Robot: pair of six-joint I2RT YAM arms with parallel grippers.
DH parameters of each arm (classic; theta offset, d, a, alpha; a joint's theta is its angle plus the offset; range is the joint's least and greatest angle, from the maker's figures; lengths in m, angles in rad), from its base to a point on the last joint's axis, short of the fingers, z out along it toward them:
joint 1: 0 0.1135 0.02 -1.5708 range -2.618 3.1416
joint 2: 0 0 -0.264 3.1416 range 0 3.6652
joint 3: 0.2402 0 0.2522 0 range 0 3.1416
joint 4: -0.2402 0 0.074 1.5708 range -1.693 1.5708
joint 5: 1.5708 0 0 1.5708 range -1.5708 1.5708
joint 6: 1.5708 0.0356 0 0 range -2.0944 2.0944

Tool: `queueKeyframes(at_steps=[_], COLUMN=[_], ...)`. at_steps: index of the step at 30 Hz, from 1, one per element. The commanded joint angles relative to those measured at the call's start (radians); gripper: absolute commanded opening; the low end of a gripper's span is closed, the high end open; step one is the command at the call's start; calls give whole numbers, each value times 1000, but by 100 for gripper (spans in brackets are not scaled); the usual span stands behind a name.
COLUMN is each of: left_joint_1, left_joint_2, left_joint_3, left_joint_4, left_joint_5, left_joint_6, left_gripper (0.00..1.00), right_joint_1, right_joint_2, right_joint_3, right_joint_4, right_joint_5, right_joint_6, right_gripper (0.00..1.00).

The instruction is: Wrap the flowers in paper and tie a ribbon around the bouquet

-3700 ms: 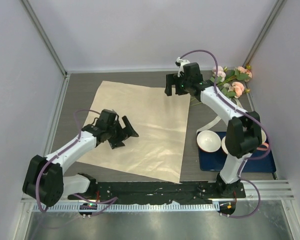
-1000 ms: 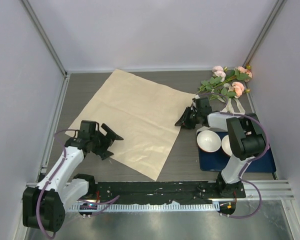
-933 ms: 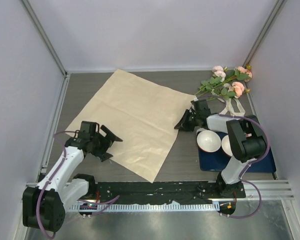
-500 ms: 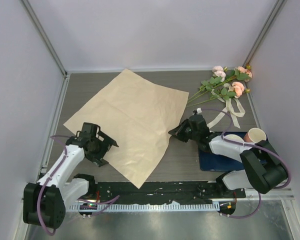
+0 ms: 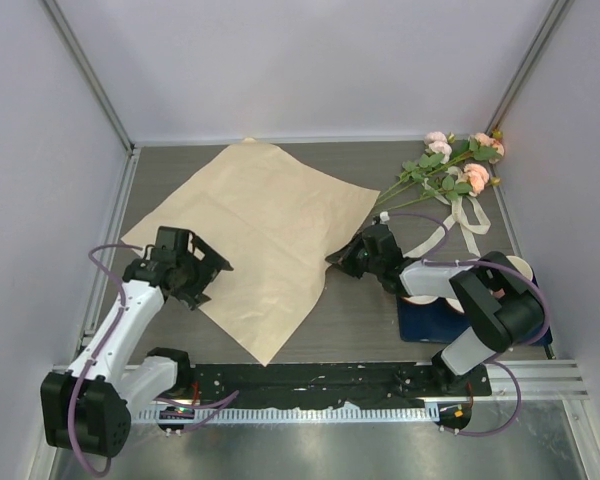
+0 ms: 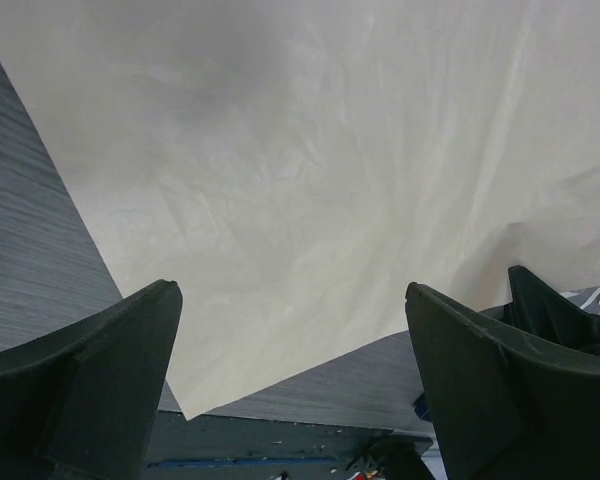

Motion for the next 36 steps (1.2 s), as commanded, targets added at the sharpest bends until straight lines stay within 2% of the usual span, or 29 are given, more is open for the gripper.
queueKeyframes(at_steps=[1, 6, 9, 15, 20, 26, 36], left_joint_1=[-3, -3, -3, -3, -3, -6, -22], left_joint_2=[32, 115, 166, 247, 281, 273, 230], left_joint_3=[46, 27, 31, 22, -16, -141, -202], left_joint_4=[39, 165, 194, 291, 299, 395, 375], left_joint_5=[19, 126, 131, 143, 125, 165, 139], left_joint_6=[50, 58, 67, 47, 24, -26, -34], left_gripper=[100, 99, 97, 93, 93, 90, 90], right_joint_1=[11, 17, 23, 23, 22, 10, -59], right_joint_2=[-30, -54, -45, -51, -39, 8, -4], right_joint_3=[37, 11, 10, 53, 78, 121, 178], right_joint_4=[7, -39, -74, -163, -194, -227, -378], right_joint_5=[-14, -118, -194, -224, -200, -186, -127], right_joint_6=[-26, -31, -49, -152, -207, -243, -370], right_gripper=[0, 0, 0, 0, 0, 0, 0])
